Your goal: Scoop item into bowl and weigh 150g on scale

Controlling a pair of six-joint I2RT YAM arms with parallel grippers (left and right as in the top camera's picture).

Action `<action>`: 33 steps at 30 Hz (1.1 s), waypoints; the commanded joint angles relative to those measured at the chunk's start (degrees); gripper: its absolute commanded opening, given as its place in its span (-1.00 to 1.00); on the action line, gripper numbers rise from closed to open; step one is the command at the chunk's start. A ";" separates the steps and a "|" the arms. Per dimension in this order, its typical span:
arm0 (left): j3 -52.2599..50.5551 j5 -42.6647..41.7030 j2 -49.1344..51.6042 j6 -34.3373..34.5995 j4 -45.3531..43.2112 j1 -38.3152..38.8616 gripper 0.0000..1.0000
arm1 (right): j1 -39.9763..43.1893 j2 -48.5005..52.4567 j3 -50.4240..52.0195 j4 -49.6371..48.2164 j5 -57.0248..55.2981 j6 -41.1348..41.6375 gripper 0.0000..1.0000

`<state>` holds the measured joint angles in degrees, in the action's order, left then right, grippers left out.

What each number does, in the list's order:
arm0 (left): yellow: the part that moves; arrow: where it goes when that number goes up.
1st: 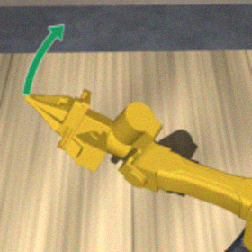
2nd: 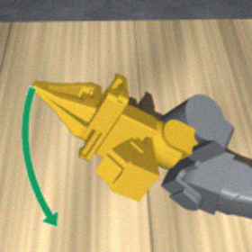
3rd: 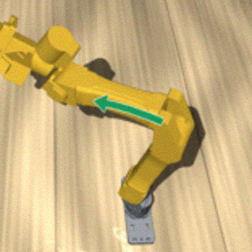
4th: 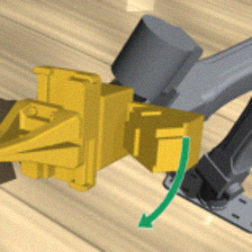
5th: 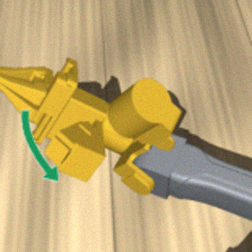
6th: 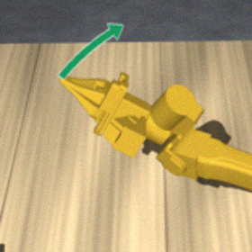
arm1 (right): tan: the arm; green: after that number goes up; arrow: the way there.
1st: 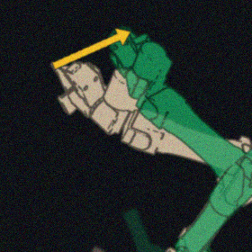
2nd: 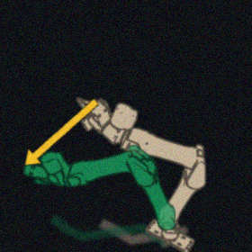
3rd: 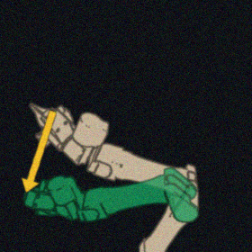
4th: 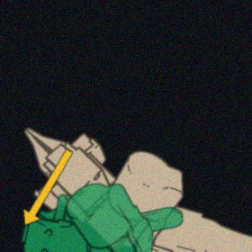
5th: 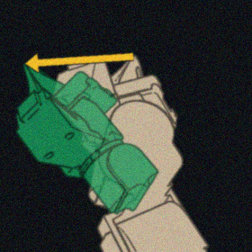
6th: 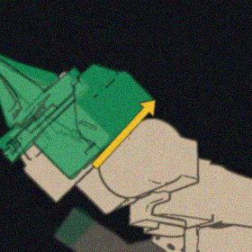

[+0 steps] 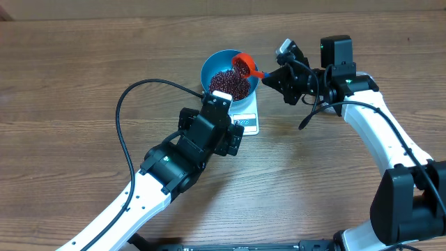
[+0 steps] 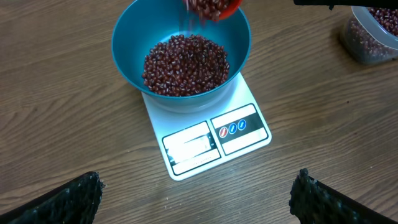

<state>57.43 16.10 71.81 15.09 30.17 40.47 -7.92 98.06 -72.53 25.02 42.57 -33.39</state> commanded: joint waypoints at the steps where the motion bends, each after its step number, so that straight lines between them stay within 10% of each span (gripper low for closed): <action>1: -0.39 0.81 0.57 0.79 -0.13 0.04 0.99 | -0.22 0.44 -0.22 -0.44 -0.20 -4.68 -0.93; 33: -0.39 0.81 0.57 0.79 -0.15 0.04 0.99 | -0.22 0.44 -0.22 -1.38 -2.89 -4.68 -0.93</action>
<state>57.43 16.12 71.81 15.09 30.17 40.47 -7.92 98.06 -72.53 24.03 39.97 -37.54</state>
